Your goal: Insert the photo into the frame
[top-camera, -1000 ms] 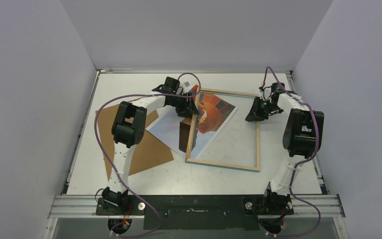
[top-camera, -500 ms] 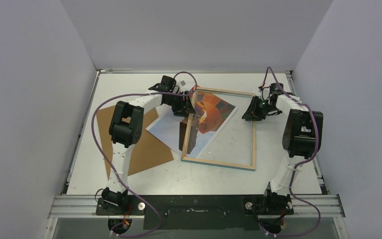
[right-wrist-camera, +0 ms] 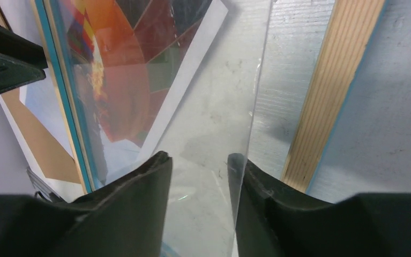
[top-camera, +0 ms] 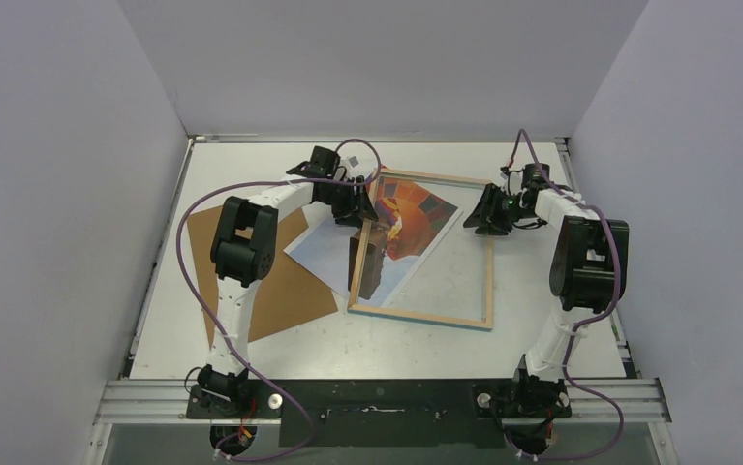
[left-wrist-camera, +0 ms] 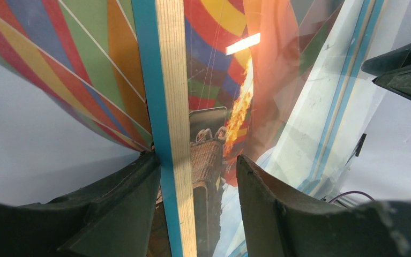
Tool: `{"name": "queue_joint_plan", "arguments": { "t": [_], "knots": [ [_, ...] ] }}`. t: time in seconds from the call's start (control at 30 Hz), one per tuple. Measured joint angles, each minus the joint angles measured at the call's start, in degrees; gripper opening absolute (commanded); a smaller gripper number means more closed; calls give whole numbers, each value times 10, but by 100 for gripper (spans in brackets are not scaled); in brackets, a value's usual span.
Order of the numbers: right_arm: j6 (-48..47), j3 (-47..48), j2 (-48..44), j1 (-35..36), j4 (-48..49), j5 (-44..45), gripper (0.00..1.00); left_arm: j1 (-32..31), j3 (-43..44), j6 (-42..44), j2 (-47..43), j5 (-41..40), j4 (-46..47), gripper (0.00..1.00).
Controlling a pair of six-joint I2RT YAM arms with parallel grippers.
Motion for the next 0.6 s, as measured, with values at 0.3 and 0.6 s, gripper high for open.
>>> {"name": "queue_joint_plan", "arguments": {
  "t": [0.3, 0.6],
  "knots": [
    [2, 1, -4, 7, -4, 8, 64, 1, 14, 5, 0, -7, -29, 58],
    [4, 33, -4, 19, -53, 36, 70, 4, 42, 25, 0, -25, -83, 60]
  ]
}}
